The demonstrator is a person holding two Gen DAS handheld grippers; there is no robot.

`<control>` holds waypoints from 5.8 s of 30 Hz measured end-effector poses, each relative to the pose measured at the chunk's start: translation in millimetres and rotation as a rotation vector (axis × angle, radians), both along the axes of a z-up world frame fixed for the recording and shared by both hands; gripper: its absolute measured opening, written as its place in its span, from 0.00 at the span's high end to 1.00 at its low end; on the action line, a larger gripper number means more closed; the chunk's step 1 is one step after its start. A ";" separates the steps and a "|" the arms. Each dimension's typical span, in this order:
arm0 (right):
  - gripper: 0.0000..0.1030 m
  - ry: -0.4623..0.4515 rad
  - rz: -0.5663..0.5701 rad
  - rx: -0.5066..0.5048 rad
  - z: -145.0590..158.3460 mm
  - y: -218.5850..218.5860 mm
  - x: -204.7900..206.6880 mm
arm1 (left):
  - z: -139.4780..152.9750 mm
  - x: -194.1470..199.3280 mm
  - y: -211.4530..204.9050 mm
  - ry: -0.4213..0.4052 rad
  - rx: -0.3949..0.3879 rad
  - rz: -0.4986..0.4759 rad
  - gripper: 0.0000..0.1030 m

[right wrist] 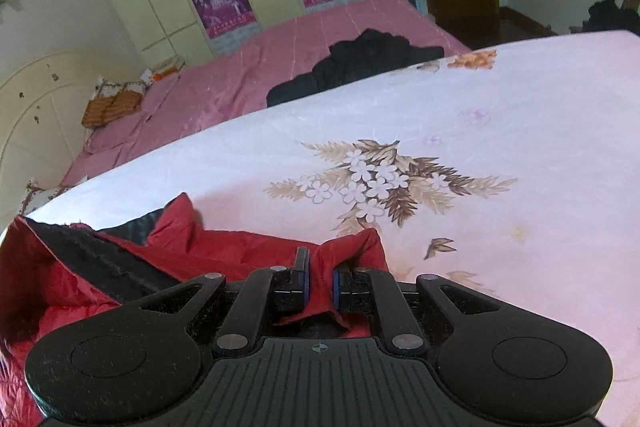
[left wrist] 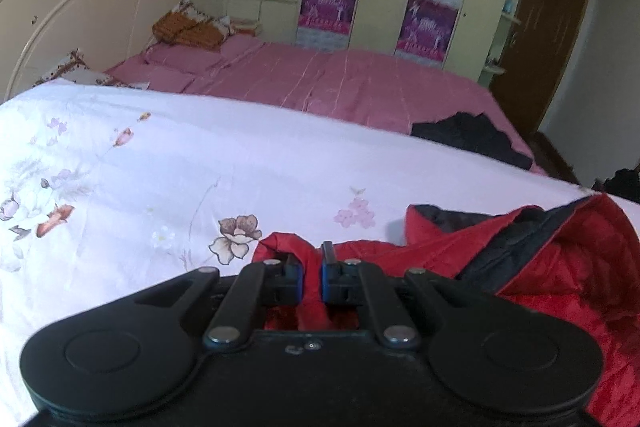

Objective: Fold large clothes

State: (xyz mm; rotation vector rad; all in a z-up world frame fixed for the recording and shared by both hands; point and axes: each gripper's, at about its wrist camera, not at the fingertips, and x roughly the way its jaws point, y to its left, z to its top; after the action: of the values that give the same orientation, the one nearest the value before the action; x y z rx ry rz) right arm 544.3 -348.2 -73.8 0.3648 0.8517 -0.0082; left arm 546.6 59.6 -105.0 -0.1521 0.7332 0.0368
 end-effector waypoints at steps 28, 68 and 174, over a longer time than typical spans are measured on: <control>0.00 -0.079 -0.131 0.059 19.7 -18.5 5.7 | 0.4 31.4 20.6 0.110 -0.148 0.078 0.73; 0.27 -0.138 0.167 -0.242 -27.2 80.2 7.0 | -50.7 1.1 -54.9 0.002 0.161 -0.111 0.13; 0.00 0.054 -0.065 0.243 -58.5 30.6 -175.3 | -59.8 -159.2 46.7 0.125 -0.563 0.133 0.08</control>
State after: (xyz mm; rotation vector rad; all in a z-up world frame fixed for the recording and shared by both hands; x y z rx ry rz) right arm 368.9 -317.6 -132.3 0.6227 0.8968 0.0258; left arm 387.4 106.3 -164.8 -0.7421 0.8434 -0.0348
